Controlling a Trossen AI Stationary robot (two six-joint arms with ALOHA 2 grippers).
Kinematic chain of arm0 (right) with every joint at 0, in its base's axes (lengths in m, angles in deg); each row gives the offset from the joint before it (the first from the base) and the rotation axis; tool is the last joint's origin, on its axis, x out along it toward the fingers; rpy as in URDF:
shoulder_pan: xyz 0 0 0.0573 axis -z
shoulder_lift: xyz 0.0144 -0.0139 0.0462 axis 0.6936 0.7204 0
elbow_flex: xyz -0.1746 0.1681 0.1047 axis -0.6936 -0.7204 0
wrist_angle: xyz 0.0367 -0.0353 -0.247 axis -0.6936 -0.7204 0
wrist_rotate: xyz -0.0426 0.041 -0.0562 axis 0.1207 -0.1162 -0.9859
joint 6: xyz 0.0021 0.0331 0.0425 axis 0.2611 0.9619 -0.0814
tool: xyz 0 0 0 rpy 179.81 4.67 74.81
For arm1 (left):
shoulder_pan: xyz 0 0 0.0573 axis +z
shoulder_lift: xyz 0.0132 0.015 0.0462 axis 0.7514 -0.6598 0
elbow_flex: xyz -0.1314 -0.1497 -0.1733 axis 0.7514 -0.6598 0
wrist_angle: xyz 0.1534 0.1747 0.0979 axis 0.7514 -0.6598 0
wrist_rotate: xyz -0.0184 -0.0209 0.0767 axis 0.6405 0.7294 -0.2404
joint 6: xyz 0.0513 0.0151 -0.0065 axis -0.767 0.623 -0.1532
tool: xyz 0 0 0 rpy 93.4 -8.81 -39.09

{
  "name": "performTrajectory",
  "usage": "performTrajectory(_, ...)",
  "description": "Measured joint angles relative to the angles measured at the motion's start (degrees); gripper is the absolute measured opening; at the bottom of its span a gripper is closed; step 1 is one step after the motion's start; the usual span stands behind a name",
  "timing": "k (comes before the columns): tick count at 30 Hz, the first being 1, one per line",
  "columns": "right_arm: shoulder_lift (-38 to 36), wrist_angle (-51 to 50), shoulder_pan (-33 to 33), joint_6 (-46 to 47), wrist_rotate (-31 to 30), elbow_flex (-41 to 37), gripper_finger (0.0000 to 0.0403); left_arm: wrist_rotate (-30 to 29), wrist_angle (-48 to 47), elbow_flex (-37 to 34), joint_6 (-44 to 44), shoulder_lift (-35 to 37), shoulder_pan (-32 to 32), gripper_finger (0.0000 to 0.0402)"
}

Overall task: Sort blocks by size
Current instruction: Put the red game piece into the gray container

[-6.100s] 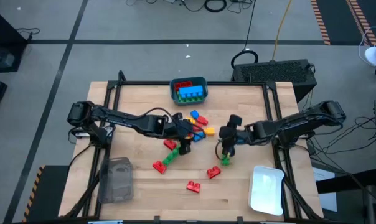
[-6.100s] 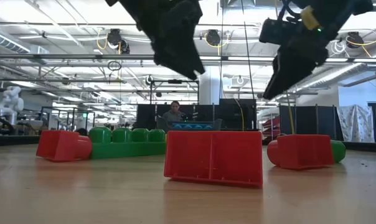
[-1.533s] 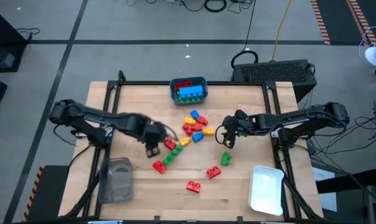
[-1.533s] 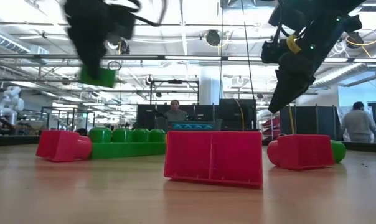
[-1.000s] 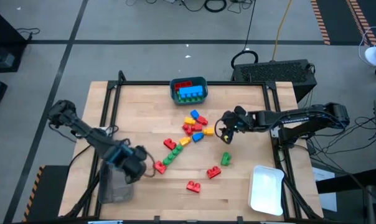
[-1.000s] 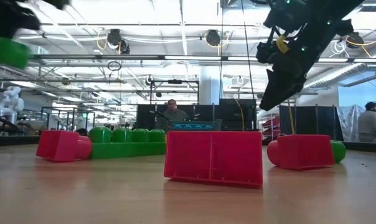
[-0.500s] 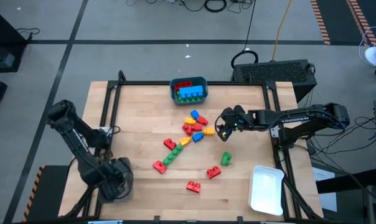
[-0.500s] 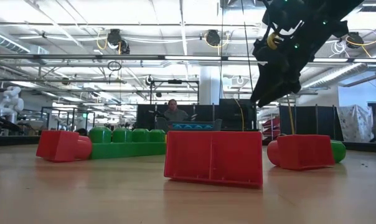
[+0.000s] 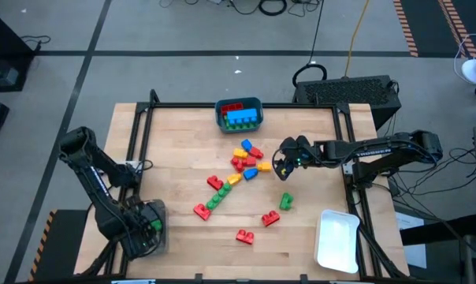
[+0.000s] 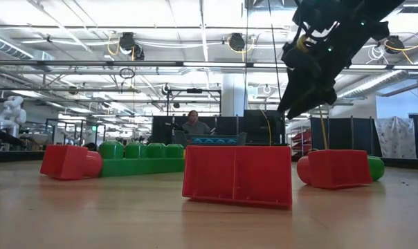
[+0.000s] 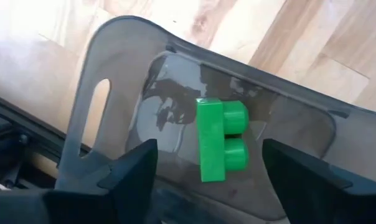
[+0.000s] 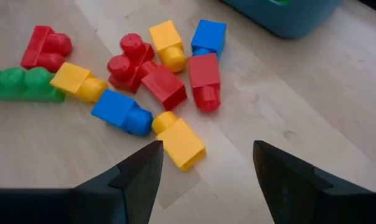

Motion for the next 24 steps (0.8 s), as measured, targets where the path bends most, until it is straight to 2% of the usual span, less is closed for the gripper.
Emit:
performTrajectory(9,0.0,0.0,-1.5,0.0,0.0,0.0,0.0238,-1.9,-0.3,0.1,-9.3,0.0,3.1,0.0294)
performTrajectory(24,0.0,0.3,-1.4,-0.5,-0.2,0.0,0.0238,-0.7,0.6,3.8,-41.2,0.1,19.9,0.0294)
